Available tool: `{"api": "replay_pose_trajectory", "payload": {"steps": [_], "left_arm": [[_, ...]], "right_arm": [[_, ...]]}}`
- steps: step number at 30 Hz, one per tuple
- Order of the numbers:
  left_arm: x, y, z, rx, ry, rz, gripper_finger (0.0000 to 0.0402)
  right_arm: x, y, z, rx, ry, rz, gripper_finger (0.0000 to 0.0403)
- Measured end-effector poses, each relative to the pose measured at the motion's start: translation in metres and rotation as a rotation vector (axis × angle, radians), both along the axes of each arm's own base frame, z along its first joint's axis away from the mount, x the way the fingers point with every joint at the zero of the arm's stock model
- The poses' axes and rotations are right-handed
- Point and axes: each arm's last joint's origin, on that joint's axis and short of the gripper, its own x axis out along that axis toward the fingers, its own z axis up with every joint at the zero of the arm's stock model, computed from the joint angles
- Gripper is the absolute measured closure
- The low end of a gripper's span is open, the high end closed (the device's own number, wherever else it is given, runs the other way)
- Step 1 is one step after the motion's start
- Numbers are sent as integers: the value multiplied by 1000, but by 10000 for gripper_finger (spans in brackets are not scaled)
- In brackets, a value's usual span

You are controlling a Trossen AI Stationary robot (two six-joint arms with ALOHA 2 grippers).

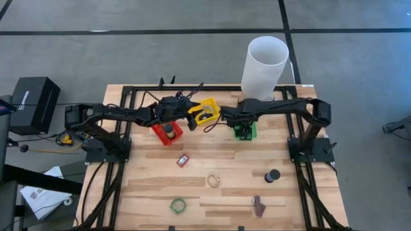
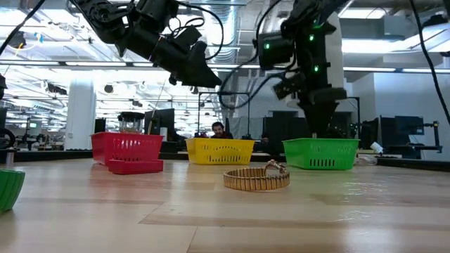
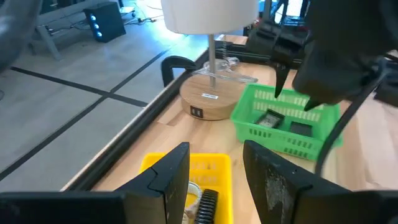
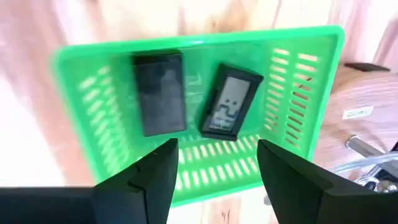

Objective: Pick & Place Office items
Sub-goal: Put the blue hourglass into the red basket

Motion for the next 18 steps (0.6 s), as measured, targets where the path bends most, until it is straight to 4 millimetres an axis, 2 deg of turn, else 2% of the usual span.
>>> {"api": "replay_pose_trajectory", "payload": {"steps": [7,11,18], "left_arm": [[3,-12,0,0,0,-42,257],[5,-21,0,1,0,-72,257],[7,-30,0,1,0,-104,257]], "right_arm": [[-15,27,43,-26,-170,-21,194],[-33,52,66,-26,-292,19,194],[-78,92,75,29,-474,24,194]]}}
